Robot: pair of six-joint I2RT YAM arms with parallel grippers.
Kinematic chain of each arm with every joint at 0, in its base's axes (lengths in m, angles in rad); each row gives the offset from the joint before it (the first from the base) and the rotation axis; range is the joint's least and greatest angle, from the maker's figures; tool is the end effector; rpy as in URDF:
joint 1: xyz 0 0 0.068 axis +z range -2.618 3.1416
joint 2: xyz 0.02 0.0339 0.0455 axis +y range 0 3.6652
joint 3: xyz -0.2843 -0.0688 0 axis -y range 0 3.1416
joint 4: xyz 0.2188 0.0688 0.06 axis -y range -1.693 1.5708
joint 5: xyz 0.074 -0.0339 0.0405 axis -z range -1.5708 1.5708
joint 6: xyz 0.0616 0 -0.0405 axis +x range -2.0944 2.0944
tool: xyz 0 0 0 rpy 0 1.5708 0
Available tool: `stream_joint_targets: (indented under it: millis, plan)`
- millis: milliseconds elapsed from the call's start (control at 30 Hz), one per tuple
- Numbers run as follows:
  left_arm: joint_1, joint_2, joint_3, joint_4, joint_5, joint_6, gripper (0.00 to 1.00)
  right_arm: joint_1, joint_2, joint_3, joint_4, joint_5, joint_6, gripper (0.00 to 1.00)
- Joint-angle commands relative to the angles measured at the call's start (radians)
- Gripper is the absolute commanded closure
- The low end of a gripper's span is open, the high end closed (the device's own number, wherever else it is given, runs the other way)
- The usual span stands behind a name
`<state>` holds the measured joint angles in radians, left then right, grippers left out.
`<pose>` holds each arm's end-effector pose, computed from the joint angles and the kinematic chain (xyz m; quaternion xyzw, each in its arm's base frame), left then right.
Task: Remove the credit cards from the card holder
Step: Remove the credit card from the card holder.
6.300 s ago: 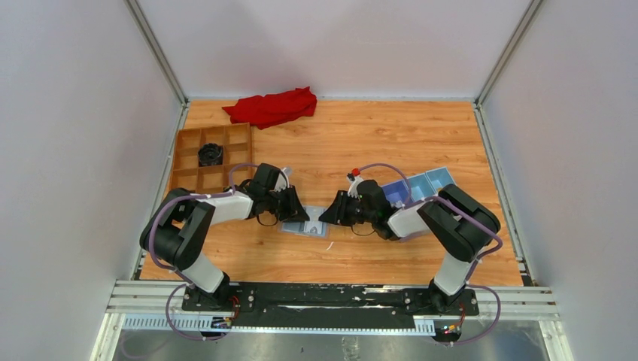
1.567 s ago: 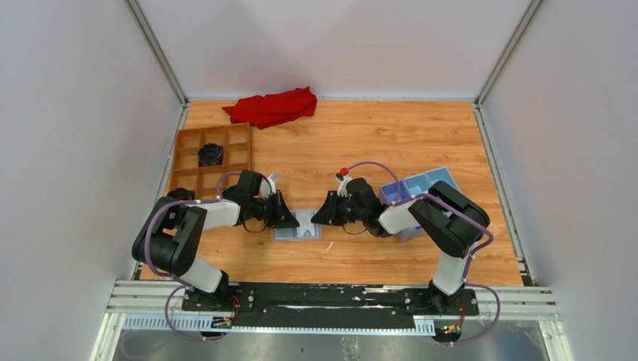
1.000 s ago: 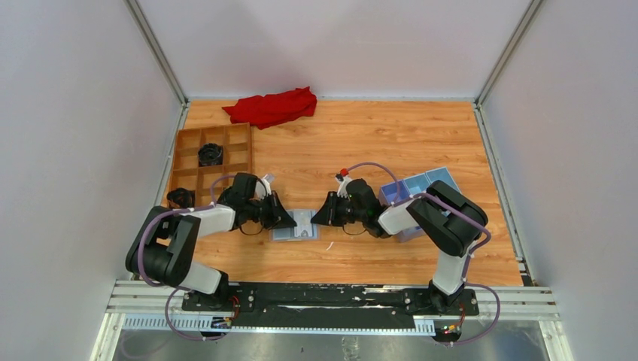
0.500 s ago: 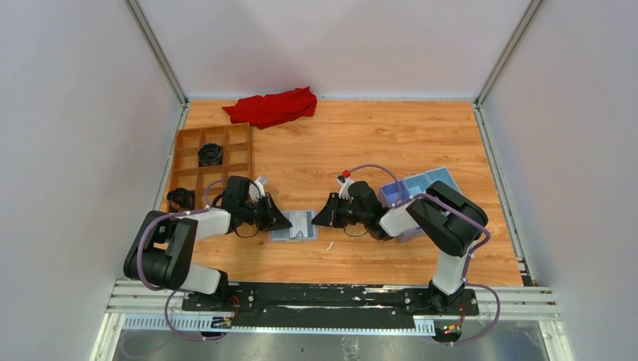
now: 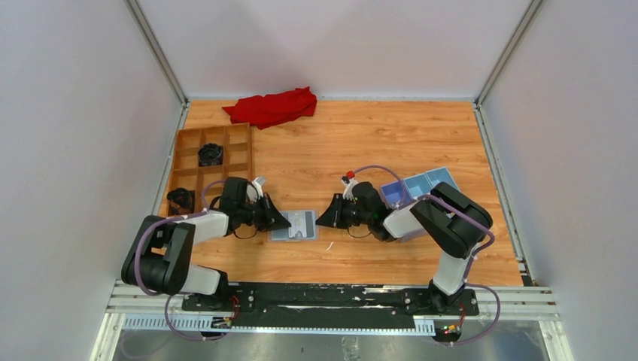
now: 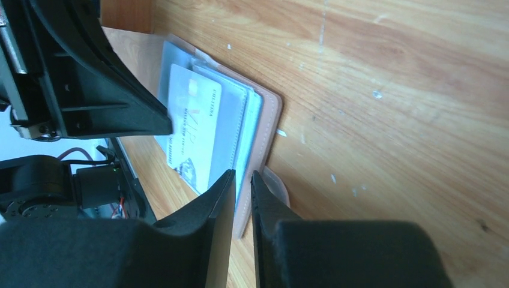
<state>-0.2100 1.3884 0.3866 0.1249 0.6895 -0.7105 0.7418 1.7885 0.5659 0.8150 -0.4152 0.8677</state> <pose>0.2017 -0.0831 0.1477 -0.1078 0.8860 -0.4269 0.1456 0.2281 0.2427 0.1542 -0.0616 0.8231 0.5068 0.2486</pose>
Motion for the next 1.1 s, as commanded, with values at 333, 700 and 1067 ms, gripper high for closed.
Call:
stream_joint_targets:
  millis: [333, 700, 1067]
  plan:
    - [0.018, -0.036, -0.008, -0.012, 0.010, 0.000, 1.00, -0.024, -0.130, -0.024, -0.177, 0.039, -0.064, 0.80]
    - [0.018, 0.015, -0.009, -0.012, 0.023, 0.011, 1.00, 0.063, -0.099, 0.077, -0.259, 0.077, -0.104, 0.70]
    - [0.018, 0.019, 0.002, -0.012, 0.034, 0.018, 1.00, 0.063, -0.345, 0.052, -0.590, 0.411, -0.252, 0.33]
